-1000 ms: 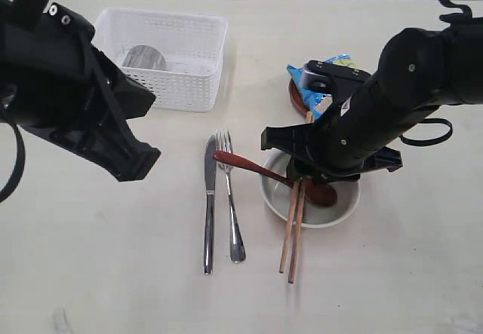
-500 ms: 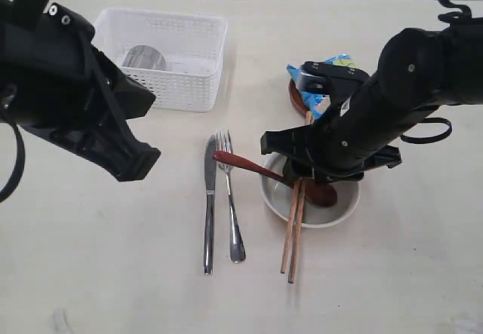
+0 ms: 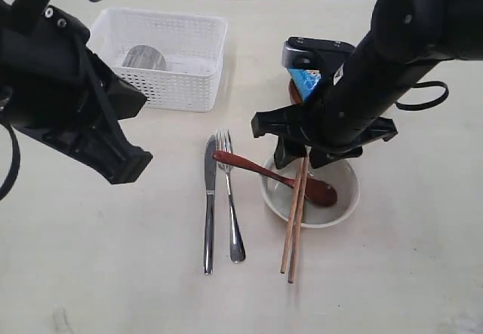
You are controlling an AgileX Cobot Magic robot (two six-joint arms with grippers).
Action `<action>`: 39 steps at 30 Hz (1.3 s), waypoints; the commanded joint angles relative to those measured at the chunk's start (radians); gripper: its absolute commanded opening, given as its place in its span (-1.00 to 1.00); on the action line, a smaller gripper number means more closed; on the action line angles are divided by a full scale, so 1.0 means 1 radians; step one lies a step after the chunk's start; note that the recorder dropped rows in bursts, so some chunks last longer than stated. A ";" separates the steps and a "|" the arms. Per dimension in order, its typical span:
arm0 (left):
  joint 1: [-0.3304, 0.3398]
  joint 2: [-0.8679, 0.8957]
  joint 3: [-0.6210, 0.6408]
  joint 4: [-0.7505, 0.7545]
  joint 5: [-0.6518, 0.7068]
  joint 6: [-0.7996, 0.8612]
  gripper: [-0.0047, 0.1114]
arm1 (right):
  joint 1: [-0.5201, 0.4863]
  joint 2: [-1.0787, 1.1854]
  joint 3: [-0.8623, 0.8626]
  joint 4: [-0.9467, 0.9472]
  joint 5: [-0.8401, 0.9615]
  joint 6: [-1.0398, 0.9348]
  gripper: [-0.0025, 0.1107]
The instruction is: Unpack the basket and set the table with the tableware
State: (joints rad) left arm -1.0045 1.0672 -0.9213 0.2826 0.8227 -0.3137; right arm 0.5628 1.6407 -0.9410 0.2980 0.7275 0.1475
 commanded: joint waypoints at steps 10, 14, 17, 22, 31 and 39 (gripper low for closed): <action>-0.006 -0.018 0.006 0.050 0.011 -0.012 -0.92 | -0.002 -0.346 -0.011 -0.092 0.134 0.024 -0.07; -0.006 -0.070 0.006 0.050 -0.029 -0.044 -0.92 | -0.002 -0.473 -0.011 -0.106 0.148 0.021 -0.30; -0.006 -0.133 0.006 0.050 -0.057 -0.069 -0.92 | -0.002 -0.556 -0.011 -0.106 0.162 0.017 -0.63; -0.006 -0.268 0.006 0.066 -0.070 -0.106 -0.92 | -0.002 -0.715 -0.011 -0.106 0.169 0.012 -0.96; -0.006 -0.353 0.006 0.324 0.014 -0.428 -0.92 | -0.002 -1.076 -0.011 -0.122 0.169 -0.003 -0.96; 0.018 -0.119 0.004 0.380 0.021 -0.512 -0.92 | -0.002 -1.324 -0.011 -0.245 0.233 0.034 -0.96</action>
State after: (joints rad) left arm -1.0045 0.8600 -0.9213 0.6953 0.8349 -0.8314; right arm 0.5628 0.3381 -0.9469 0.1090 0.9170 0.1573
